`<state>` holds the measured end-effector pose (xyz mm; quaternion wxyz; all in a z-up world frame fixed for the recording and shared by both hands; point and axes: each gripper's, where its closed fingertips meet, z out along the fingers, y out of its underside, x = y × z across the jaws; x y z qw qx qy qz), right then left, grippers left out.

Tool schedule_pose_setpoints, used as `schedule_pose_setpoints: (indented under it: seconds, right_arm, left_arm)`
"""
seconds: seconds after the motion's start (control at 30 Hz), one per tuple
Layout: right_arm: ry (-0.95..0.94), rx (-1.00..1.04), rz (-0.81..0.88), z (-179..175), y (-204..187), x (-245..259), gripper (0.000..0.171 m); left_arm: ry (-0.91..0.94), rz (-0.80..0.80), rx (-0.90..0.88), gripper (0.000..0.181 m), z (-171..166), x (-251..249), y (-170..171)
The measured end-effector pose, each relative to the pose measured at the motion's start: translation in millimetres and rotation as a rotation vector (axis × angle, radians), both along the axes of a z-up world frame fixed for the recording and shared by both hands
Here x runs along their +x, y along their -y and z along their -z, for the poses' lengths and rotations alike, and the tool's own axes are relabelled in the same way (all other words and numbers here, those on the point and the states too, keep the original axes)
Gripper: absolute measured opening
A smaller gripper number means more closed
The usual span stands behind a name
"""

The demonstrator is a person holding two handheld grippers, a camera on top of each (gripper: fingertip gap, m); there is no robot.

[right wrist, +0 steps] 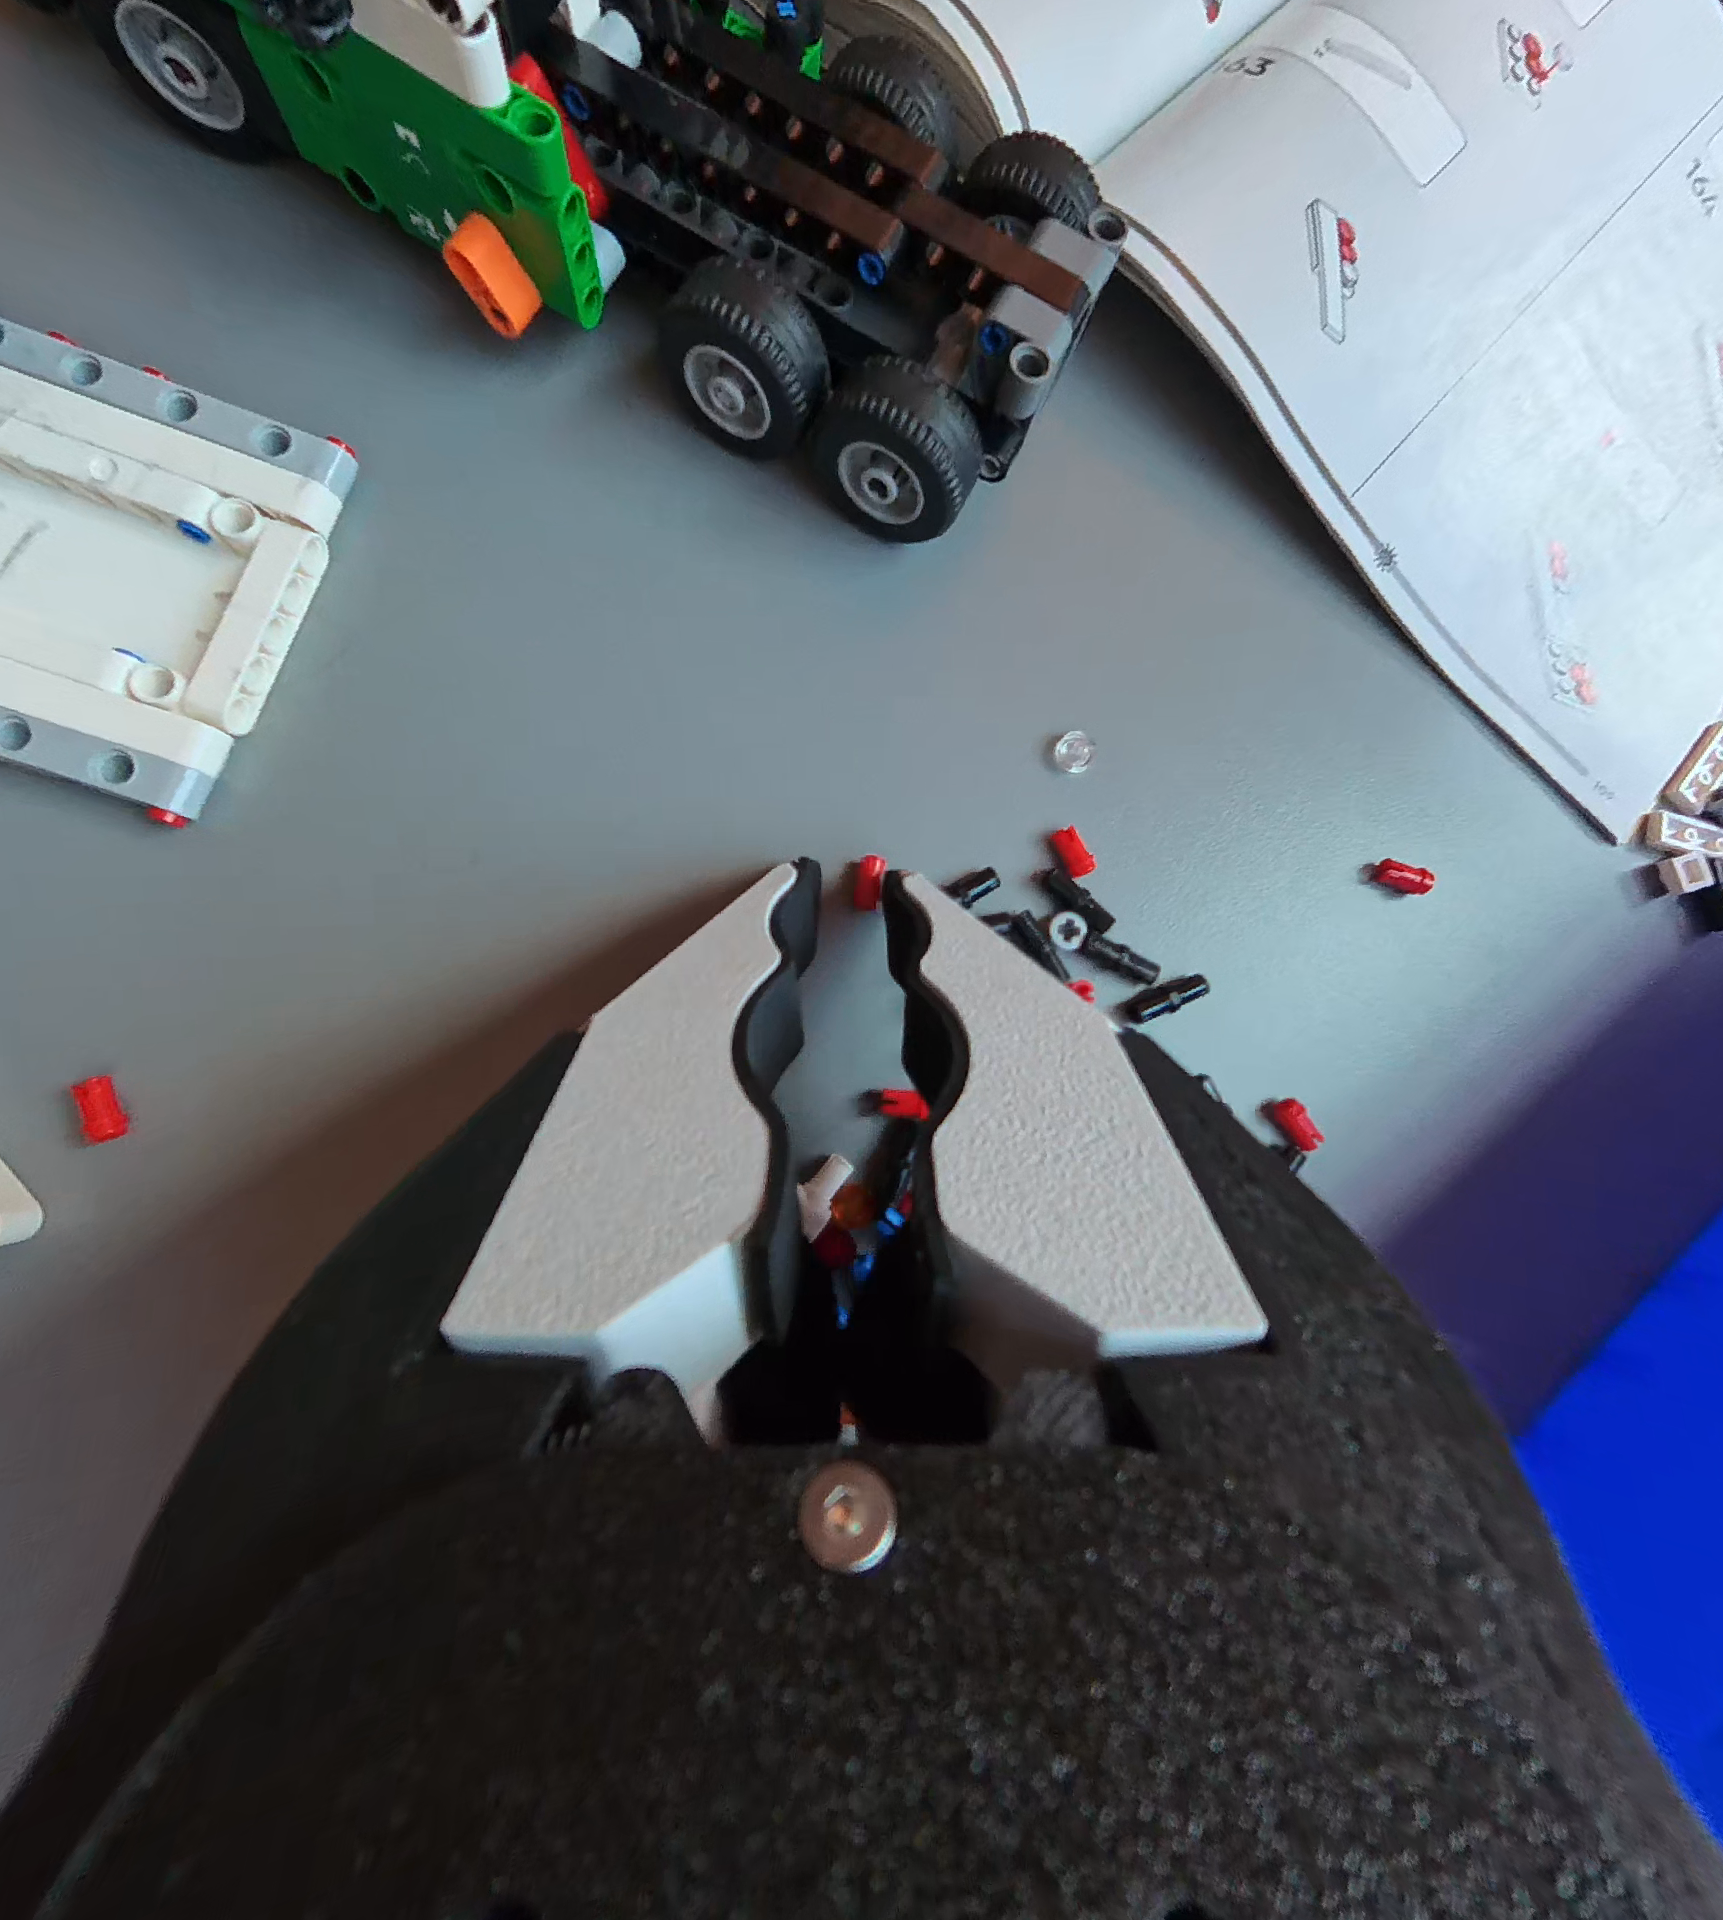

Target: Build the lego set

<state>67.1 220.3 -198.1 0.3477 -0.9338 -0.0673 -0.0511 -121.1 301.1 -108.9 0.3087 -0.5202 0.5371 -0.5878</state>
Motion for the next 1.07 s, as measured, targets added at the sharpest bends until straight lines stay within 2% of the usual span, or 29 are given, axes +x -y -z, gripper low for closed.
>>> schedule_pose_setpoints:
  seconds: [0.27,0.4,0.53,0.63,0.93,1.07]
  right_arm:
    - [-0.077,0.035,-0.017,-4,0,-13,0.004]
    - [-0.288,0.070,-0.232,-25,20,-80,0.004]
    - [-0.285,-0.029,-0.267,-12,53,-104,0.004]
    - [-0.303,-0.052,-0.274,-5,64,-113,0.004]
    - [-0.267,-0.071,-0.285,0,63,-114,0.006]
    - [-0.263,-0.024,-0.270,-11,62,-109,0.008]
  left_arm:
    - [0.000,0.002,0.003,0.023,0,0,0]
    - [0.003,0.005,0.003,0.024,0,-1,1]
    - [-0.004,0.007,0.002,0.024,1,0,2]
    - [-0.011,0.012,0.010,0.024,2,0,3]
    - [0.002,0.005,0.015,0.023,0,-1,3]
    - [0.003,0.005,0.014,0.023,0,-1,2]
